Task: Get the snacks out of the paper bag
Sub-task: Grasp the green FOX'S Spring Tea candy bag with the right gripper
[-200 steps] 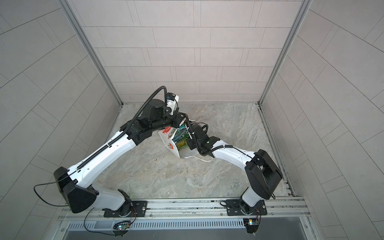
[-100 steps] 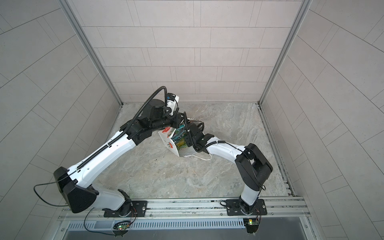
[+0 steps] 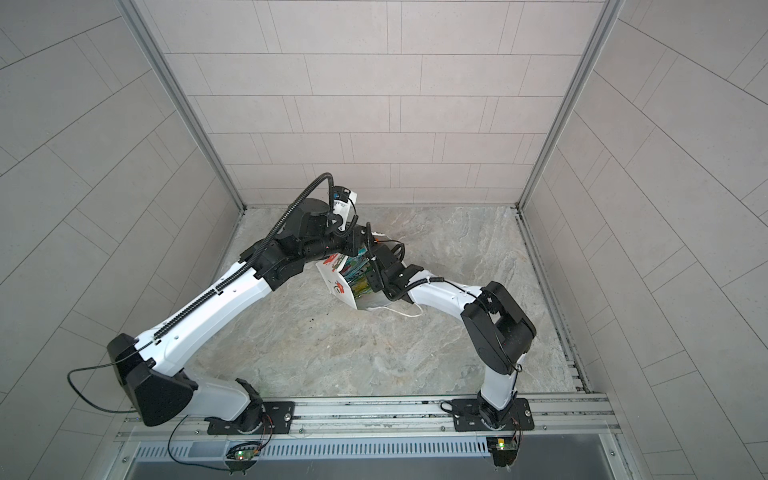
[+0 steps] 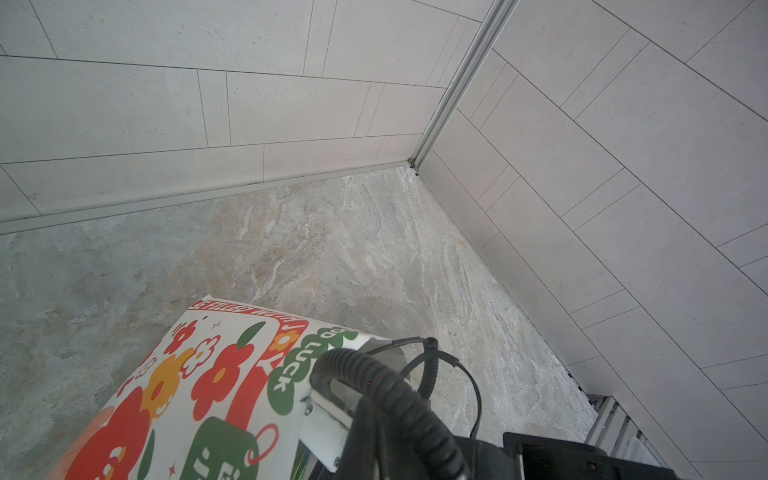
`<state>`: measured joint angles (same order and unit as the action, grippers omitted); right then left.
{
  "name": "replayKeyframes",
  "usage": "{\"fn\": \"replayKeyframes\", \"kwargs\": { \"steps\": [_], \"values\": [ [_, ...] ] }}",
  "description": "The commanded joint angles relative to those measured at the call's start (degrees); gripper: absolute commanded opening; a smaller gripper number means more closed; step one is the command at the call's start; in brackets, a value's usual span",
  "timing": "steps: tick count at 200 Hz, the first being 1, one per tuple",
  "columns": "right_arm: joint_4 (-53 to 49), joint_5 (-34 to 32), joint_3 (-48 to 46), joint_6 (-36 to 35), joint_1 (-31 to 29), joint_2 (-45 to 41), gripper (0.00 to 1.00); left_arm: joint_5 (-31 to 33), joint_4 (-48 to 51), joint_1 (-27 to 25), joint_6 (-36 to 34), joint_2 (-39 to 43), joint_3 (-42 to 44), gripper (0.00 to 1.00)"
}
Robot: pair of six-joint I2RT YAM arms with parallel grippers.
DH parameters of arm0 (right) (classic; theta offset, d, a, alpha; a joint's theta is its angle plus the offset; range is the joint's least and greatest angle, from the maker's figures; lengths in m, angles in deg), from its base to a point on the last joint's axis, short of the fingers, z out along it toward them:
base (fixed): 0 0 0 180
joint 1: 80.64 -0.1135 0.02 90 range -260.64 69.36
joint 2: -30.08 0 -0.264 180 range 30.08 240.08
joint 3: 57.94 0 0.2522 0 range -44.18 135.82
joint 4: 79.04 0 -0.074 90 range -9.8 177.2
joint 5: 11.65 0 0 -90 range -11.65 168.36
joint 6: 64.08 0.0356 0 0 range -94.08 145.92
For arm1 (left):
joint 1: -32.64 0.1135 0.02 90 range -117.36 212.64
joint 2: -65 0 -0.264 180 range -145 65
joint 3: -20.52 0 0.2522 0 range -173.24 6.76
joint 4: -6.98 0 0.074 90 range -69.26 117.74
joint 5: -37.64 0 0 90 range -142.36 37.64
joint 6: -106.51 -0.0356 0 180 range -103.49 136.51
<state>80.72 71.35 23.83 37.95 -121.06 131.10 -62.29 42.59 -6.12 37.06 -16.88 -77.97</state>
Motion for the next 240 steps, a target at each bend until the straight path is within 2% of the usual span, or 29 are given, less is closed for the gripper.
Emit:
{"fn": "replayKeyframes", "kwargs": {
  "steps": [1, 95, 175, 240],
  "values": [
    [-2.13, 0.62, -0.21, -0.06, -0.11, -2.39, 0.0, 0.34, -1.69, -0.48, -0.5, 2.3, -0.98, 0.0],
    [-2.14, 2.26, -5.67, 0.19, 0.36, -15.8, 0.0, 4.86, -3.83, -0.45, 0.97, 2.65, 1.91, 0.0],
    [-2.64, -1.29, -10.81, -1.16, 1.23, -31.03, 0.0, 4.74, -4.0, -0.49, 1.52, 2.34, 2.2, 0.0],
    [-5.72, -6.72, -9.77, -4.25, 1.68, -40.26, 0.0, 4.68, -3.98, -0.44, 1.78, 2.43, 2.62, 0.0]
  ]
}}
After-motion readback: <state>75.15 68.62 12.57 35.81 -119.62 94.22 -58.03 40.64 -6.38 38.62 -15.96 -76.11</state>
